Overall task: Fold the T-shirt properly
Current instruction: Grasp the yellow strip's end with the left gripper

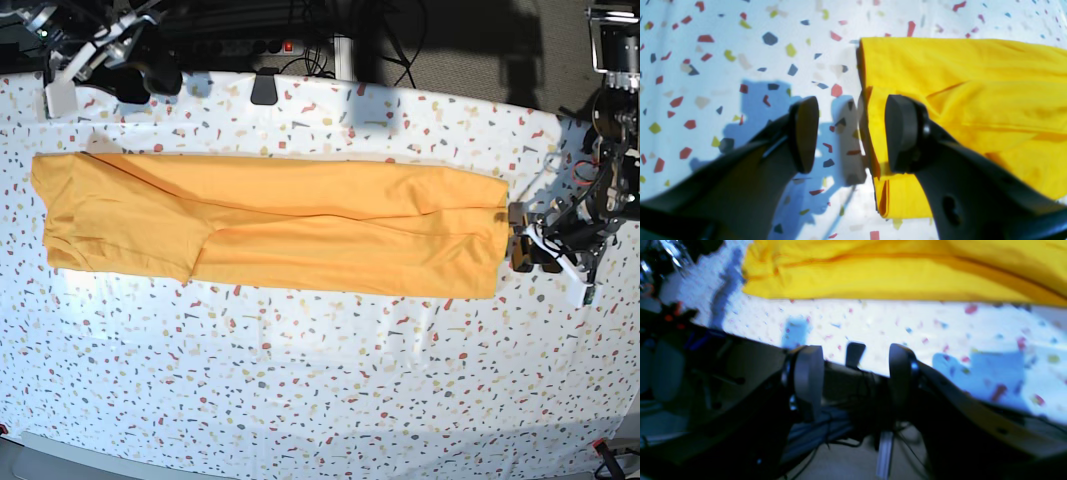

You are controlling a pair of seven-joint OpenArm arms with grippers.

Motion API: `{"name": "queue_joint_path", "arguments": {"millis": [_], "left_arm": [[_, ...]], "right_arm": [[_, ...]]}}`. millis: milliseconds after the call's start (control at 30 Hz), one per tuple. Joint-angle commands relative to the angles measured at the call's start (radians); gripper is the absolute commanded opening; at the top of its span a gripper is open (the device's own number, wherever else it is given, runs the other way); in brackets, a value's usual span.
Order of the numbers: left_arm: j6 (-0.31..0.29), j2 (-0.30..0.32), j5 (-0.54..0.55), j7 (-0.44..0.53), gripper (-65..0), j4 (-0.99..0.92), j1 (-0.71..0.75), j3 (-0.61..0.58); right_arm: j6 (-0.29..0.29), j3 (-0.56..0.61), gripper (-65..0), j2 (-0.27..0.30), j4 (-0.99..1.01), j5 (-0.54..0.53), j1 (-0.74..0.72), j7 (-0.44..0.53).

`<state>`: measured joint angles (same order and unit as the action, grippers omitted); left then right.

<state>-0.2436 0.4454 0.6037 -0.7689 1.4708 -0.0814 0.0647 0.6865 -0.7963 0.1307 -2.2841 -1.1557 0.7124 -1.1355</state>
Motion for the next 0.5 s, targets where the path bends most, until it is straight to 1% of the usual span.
{"name": "queue_joint_path", "arguments": {"millis": [0,67,100,200,267,333,400,467], "left_arm": [[-0.002,0.014,0.046,-0.010,-33.6,-0.015,-0.033,0.008],[-0.005,0.012,0.129,-0.086,-33.6,-0.082,-0.066,0.007],[-0.009,0.006,0.145,-0.107,-33.6,-0.119,-0.086,0.008],[-0.023,0.001,0.159,-0.115,-33.6,-0.236,-0.139,0.008],[-0.058,0.001,0.196,-0.134,-33.6,-0.318,-0.175,0.008],[-0.108,0.000,0.259,-0.160,-33.6,-0.398,-0.206,0.008],[-0.142,0.000,0.322,-0.188,-33.6,-0.470,-0.232,0.007],[-0.186,-0.004,0.348,-0.205,-33.6,-0.526,-0.248,0.007]], "right_arm": [[0.012,-0.005,-33.4,0.008,-0.016,-0.027,0.003,0.017],[0.012,-0.005,-33.4,0.011,-0.016,-0.027,0.003,0.017],[0.012,-0.005,-33.4,0.015,-0.016,-0.027,0.003,0.016],[0.012,-0.005,-33.4,0.018,-0.016,-0.031,0.003,0.016],[0.012,-0.005,-33.4,0.019,-0.016,-0.031,0.003,0.015],[0.012,-0.005,-33.4,0.019,-0.016,-0.030,0.003,0.015],[0.012,-0.005,-33.4,0.019,-0.016,-0.031,0.002,0.014],[0.012,-0.005,-33.4,0.018,-0.016,-0.031,-0.001,0.014]]}}
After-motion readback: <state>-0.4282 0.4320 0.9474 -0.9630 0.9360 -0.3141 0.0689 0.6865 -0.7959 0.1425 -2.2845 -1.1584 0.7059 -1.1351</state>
